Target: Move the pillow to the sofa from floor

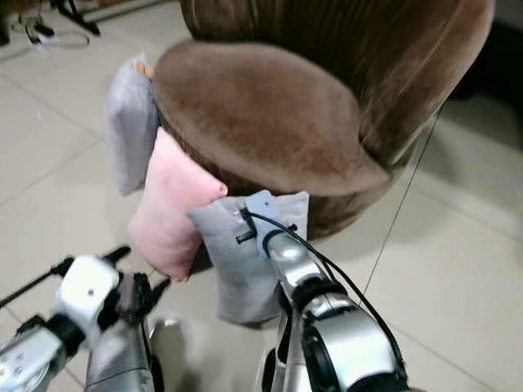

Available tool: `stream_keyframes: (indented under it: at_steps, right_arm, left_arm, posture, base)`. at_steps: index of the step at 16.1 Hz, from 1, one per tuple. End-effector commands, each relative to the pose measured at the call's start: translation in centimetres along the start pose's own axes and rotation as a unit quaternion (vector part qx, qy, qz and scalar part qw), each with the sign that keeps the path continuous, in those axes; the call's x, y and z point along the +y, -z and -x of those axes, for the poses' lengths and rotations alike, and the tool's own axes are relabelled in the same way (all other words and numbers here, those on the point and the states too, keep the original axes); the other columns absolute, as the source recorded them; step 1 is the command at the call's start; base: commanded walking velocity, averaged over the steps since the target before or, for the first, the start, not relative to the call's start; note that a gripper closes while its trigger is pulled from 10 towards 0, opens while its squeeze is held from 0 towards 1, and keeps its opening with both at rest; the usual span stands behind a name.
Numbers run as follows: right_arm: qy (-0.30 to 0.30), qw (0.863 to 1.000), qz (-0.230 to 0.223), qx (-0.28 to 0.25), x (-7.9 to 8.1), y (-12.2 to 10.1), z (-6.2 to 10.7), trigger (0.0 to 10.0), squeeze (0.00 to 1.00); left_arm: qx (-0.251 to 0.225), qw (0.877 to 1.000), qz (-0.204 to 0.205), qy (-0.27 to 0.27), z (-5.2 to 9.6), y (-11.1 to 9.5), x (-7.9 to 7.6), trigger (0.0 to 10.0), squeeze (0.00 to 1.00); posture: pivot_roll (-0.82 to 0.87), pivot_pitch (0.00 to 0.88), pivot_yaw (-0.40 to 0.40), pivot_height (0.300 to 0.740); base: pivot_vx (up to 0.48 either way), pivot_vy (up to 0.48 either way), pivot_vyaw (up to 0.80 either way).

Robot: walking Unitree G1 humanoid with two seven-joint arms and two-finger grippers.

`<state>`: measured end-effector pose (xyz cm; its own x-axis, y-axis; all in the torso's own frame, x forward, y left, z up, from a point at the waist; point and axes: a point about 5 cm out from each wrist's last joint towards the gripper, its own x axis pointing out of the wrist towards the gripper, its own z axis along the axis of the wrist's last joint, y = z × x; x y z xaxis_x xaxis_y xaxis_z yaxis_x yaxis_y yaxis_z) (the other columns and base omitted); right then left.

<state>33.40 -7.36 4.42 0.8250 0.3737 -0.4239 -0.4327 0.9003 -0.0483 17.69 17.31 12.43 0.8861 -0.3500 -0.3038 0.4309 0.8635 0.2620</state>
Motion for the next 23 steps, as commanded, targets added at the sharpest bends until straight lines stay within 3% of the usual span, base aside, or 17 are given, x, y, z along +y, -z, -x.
stream_keyframes:
  at_steps: [1, 2, 3, 4, 5, 7, 8, 11, 12, 13, 15, 17, 19, 21, 23]
  right_arm:
    - [-0.006, 0.998, -0.042, -0.051, -0.9, -1.3, 0.2, 0.0, 0.00]
    - [-0.010, 0.996, -0.055, -0.067, -1.3, -1.6, 0.4, 0.0, 0.00]
    - [-0.001, 0.989, -0.080, -0.127, -3.1, -3.0, 1.5, 0.0, 0.00]
    - [0.004, 0.985, -0.093, -0.148, -3.8, -3.7, 2.0, 0.0, 0.00]
    - [0.014, 0.972, -0.105, -0.211, -5.7, -6.7, 3.7, 0.0, 0.00]
    - [0.027, 0.953, -0.107, -0.282, -8.1, -10.6, 6.0, 0.0, 0.00]
    - [0.047, 0.928, -0.114, -0.352, -10.5, -14.8, 8.9, 0.0, 0.00]
    - [0.075, 0.899, -0.105, -0.419, -12.4, -19.7, 11.6, 0.0, 0.00]
    - [0.081, 0.893, -0.112, -0.428, -12.6, -22.2, 12.5, 10.0, 0.00]
    - [0.075, 0.875, -0.120, -0.463, -12.2, -24.3, 13.6, 10.0, 0.00]
    - [0.071, 0.862, -0.140, -0.481, -11.6, -25.0, 13.8, 10.0, 0.00]
    - [0.089, 0.868, -0.155, -0.462, -10.3, -23.3, 12.2, 10.0, 0.00]
    - [0.091, 0.886, -0.185, -0.415, -7.4, -20.0, 10.0, 10.0, 0.00]
    - [0.096, 0.892, -0.203, -0.393, -5.9, -18.2, 9.1, 10.0, 0.00]
    - [0.108, 0.892, -0.201, -0.391, -5.4, -17.7, 9.1, 10.0, 0.00]
  left_arm:
    - [0.008, 0.999, 0.002, -0.031, -0.4, 0.5, 0.5, 10.0, 0.00]
    - [0.011, 0.999, 0.004, -0.051, -0.7, 0.7, 1.0, 10.0, 0.00]
    - [0.001, 0.996, 0.009, -0.088, -1.7, 0.9, 2.1, 10.0, 0.00]
    - [-0.006, 0.996, 0.006, -0.093, -2.1, 0.7, 2.3, 10.0, 0.00]
    - [-0.028, 0.994, 0.005, -0.105, -3.2, 0.0, 2.9, 10.0, 0.00]
    - [-0.049, 0.992, 0.008, -0.120, -4.5, -0.8, 3.5, 10.0, 0.00]
    - [-0.066, 0.989, 0.009, -0.131, -5.3, -1.5, 3.8, 10.0, 0.00]
    - [-0.091, 0.985, 0.016, -0.146, -6.0, -2.5, 3.9, 10.0, 0.00]
    - [-0.103, 0.983, 0.015, -0.150, -6.3, -3.0, 4.1, 10.0, 0.00]
    - [-0.110, 0.982, 0.013, -0.153, -6.4, -3.3, 4.5, 10.0, 0.00]
    - [-0.112, 0.980, 0.001, -0.163, -6.5, -3.4, 5.3, 10.0, 0.00]
    - [-0.116, 0.978, -0.005, -0.172, -6.5, -3.7, 6.1, 10.0, 0.00]
    - [-0.117, 0.979, -0.008, -0.164, -6.3, -3.8, 5.8, 10.0, 0.00]
    - [-0.117, 0.980, -0.008, -0.162, -6.3, -3.8, 5.5, 10.0, 0.00]
    - [-0.111, 0.981, -0.012, -0.158, -6.0, -3.4, 5.5, 10.0, 0.00]
  posture:
    - [0.13, 0.000, -0.086, 0.460]
    - [0.11, 0.000, -0.081, 0.460]
    - [0.08, 0.000, -0.080, 0.460]
    - [0.08, 0.000, -0.080, 0.460]
    - [0.05, 0.000, -0.076, 0.460]
    - [0.02, 0.000, -0.085, 0.460]
    - [0.00, 0.000, -0.095, 0.460]
    - [0.01, 0.000, -0.097, 0.460]
    - [0.01, 0.000, -0.096, 0.460]
    - [0.02, 0.000, -0.098, 0.460]
    - [0.03, 0.000, -0.096, 0.460]
    - [0.02, 0.000, -0.064, 0.475]
    - [0.02, 0.000, -0.049, 0.494]
    - [0.03, 0.000, -0.041, 0.514]
    - [0.04, 0.000, -0.034, 0.533]
  base:
    - [0.000, 0.000, 0.00]
    - [0.000, 0.000, 0.00]
    - [0.000, 0.000, 0.00]
    - [0.000, 0.000, 0.00]
    - [0.000, 0.000, 0.00]
    - [0.000, 0.000, 0.00]
    - [0.000, 0.000, 0.00]
    - [0.000, 0.000, 0.00]
    - [0.000, 0.000, 0.00]
    - [0.000, 0.000, 0.00]
    - [0.000, 0.000, 0.00]
    - [0.000, 0.000, 0.00]
    - [0.000, 0.000, 0.00]
    - [0.000, 0.000, 0.00]
    - [0.000, 0.000, 0.00]
